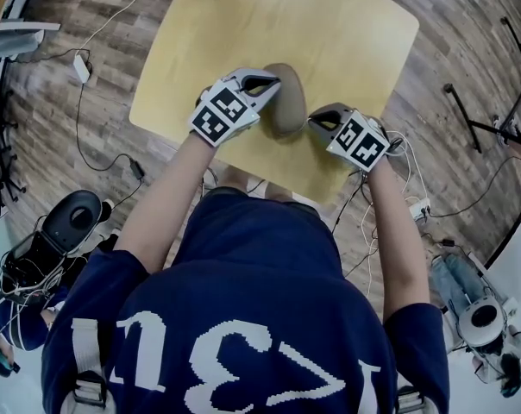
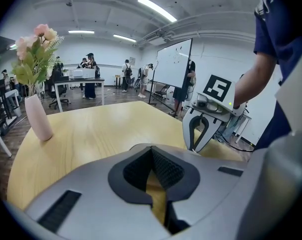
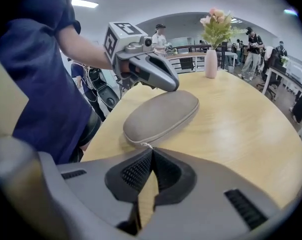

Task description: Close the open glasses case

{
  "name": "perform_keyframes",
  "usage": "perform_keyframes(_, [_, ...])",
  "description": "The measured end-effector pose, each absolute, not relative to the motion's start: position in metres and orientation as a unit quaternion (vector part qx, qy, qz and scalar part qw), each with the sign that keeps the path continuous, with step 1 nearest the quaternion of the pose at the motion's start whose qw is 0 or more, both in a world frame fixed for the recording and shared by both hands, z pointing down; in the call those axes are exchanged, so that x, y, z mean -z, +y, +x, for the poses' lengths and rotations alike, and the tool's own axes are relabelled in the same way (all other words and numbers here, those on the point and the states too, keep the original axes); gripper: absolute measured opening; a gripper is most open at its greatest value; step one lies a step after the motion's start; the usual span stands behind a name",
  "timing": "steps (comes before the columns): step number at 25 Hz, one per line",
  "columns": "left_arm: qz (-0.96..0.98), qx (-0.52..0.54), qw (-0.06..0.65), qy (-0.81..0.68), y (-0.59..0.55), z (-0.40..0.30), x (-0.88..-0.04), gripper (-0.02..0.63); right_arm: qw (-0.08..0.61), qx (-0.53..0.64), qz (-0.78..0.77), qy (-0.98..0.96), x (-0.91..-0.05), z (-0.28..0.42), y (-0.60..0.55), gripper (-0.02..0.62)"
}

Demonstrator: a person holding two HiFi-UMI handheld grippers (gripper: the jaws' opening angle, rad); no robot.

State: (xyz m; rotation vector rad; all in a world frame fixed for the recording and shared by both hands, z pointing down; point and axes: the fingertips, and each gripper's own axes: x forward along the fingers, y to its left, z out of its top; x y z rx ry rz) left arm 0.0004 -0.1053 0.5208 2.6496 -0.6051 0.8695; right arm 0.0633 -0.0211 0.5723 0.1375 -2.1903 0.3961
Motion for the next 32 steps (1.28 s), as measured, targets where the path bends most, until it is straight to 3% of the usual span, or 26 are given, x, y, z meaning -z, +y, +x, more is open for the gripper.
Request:
perform_keyframes(22, [0.919, -0.298, 0.145, -0.212, -0.105, 0.006, -0.522, 0.012, 0.438, -0.141, -0.026, -0.887, -0.562, 0.066, -0.015, 0.029])
perform_keyframes(24, [0.919, -0.298, 0.145, -0.212, -0.107, 0.007, -0.521, 0.012, 0.429, -0.147, -0.029, -0.891, -0.559, 0.064, -0.016, 0.073])
perform_keyframes(25, [0.919, -0.299, 0.146, -0.212, -0.109, 0.009, -0.521, 0.012, 0.424, -0.147, -0.028, -0.893, -0.557, 0.065, -0.018, 0.040])
perform_keyframes(32, [0.919, -0.300, 0.145, -0.211, -0.111, 0.011, -0.521, 0.012, 0.421, -0.140, -0.024, -0.896, -0.555, 0.069, -0.021, 0.026])
